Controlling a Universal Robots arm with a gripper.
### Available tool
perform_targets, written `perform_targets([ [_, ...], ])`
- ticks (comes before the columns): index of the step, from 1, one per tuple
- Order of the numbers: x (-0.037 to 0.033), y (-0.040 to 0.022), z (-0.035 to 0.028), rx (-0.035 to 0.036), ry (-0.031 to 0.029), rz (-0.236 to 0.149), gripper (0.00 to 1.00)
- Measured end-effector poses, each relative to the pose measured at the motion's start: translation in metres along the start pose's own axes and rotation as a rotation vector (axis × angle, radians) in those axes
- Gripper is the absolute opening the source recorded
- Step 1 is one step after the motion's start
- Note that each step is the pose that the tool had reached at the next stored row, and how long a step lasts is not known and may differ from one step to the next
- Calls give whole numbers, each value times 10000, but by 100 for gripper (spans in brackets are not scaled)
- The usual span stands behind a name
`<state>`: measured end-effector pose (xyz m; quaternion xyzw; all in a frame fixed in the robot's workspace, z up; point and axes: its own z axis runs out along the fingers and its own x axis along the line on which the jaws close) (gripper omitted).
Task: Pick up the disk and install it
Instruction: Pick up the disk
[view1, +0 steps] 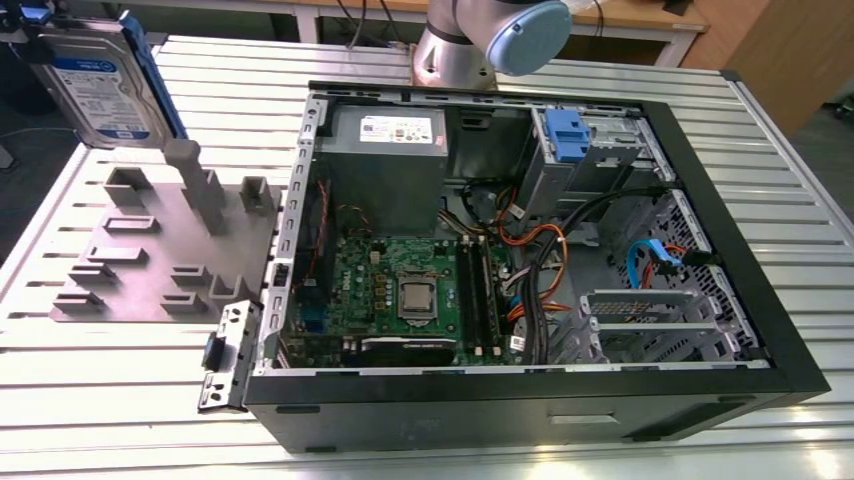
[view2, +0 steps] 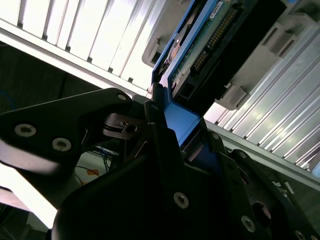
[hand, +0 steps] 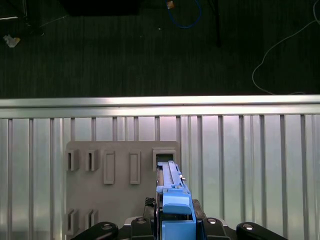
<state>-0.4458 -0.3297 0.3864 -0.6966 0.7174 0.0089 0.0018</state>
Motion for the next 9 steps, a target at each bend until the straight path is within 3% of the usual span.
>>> perform_targets([
  [9,-1,0,-37,0,0,0,36],
])
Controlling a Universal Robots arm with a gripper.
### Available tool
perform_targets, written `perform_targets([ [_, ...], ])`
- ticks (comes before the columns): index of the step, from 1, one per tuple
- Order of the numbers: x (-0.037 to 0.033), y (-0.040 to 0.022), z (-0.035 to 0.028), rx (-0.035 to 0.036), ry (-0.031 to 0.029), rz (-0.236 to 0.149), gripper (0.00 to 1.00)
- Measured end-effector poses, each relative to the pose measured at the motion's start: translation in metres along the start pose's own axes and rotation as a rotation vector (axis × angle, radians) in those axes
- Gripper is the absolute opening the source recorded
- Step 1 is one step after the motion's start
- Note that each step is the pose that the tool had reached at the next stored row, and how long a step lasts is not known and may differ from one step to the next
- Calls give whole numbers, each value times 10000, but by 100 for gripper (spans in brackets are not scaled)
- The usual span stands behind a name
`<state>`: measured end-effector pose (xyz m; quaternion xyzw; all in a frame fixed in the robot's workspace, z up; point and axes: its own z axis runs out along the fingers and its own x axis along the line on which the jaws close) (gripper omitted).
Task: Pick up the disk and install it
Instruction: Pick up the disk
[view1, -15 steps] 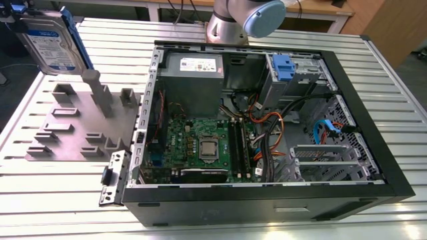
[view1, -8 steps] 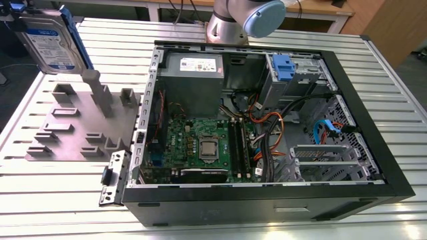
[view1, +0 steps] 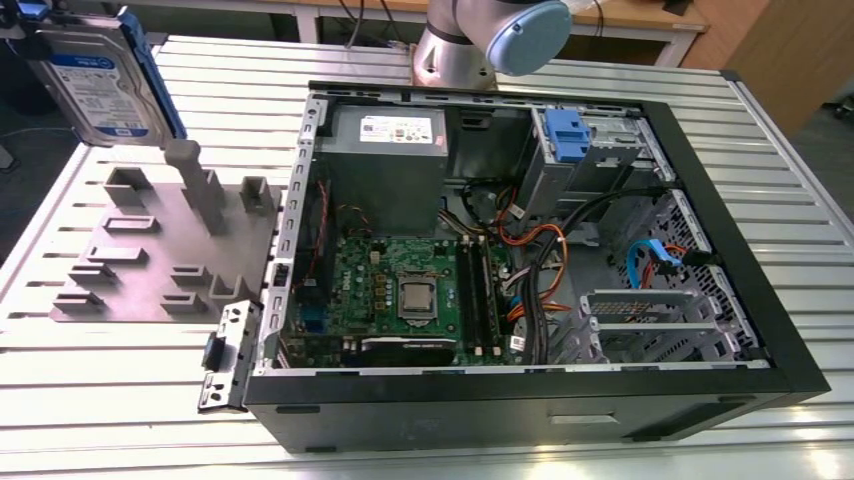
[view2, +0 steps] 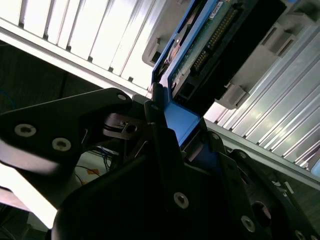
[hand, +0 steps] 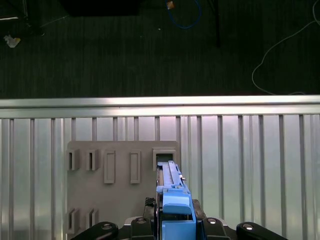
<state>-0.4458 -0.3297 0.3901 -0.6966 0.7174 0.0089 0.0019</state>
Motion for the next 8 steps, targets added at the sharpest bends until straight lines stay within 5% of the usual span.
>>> perform_targets([
  [8,0,0,-30,0,0,0,36],
])
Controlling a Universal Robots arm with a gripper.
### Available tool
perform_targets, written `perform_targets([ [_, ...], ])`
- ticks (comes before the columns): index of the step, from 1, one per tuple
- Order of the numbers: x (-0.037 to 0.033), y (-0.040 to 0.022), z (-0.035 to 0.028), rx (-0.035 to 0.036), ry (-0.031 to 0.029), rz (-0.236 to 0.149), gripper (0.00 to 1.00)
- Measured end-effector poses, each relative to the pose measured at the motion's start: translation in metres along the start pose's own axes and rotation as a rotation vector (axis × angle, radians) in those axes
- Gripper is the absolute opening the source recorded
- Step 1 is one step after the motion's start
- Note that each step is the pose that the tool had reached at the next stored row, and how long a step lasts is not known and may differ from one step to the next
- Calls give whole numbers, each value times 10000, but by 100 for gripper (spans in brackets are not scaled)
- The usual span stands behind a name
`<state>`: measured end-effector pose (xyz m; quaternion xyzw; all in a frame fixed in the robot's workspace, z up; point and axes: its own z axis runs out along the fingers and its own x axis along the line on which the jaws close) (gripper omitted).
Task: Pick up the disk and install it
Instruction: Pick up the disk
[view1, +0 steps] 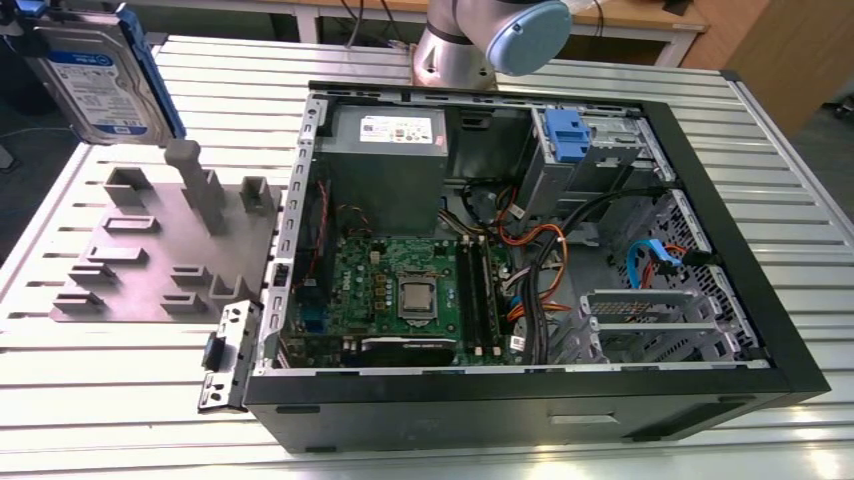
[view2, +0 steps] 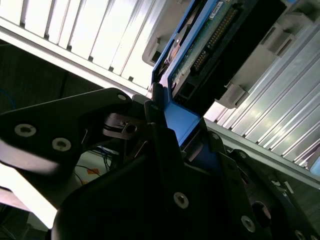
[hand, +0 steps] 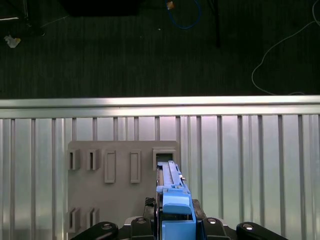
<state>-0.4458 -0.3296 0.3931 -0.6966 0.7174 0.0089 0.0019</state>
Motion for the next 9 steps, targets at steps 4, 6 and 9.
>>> perform_targets([
  [4,0,0,-12,0,0,0,36],
  [6,0,0,-18,0,0,0,36],
  [9,0,0,-24,1,-1,-1,36],
])
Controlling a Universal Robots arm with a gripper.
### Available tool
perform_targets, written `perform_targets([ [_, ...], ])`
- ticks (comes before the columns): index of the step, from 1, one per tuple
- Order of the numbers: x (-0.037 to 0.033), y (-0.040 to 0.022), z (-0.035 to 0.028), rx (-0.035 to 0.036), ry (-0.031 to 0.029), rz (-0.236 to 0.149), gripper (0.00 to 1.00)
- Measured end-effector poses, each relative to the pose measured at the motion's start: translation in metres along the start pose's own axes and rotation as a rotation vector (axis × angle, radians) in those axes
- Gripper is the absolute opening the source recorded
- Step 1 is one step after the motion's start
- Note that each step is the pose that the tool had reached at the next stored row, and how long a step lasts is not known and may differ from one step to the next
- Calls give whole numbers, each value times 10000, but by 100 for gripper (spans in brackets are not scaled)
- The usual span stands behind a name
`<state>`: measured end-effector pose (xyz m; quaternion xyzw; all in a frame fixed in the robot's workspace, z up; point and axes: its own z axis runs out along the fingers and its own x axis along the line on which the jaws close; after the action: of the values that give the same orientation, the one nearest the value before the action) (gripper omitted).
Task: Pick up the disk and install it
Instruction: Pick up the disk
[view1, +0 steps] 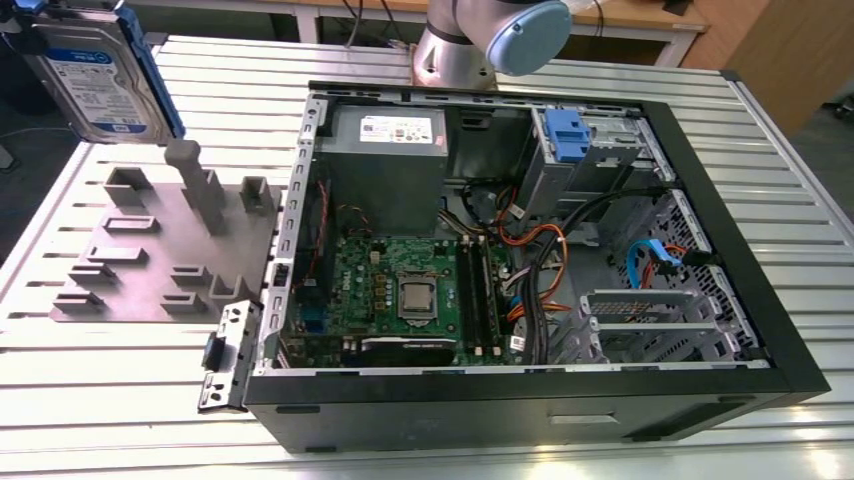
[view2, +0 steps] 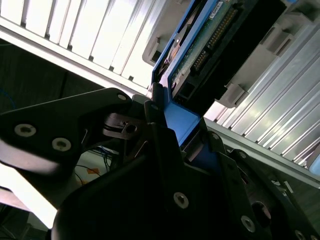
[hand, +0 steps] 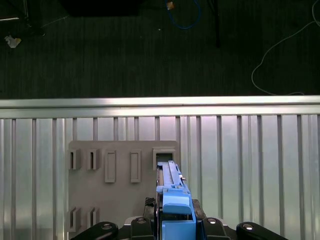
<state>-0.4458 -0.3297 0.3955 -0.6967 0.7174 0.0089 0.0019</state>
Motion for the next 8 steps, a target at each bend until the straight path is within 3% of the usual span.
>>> perform_targets([
  [8,0,0,-19,0,0,0,36],
])
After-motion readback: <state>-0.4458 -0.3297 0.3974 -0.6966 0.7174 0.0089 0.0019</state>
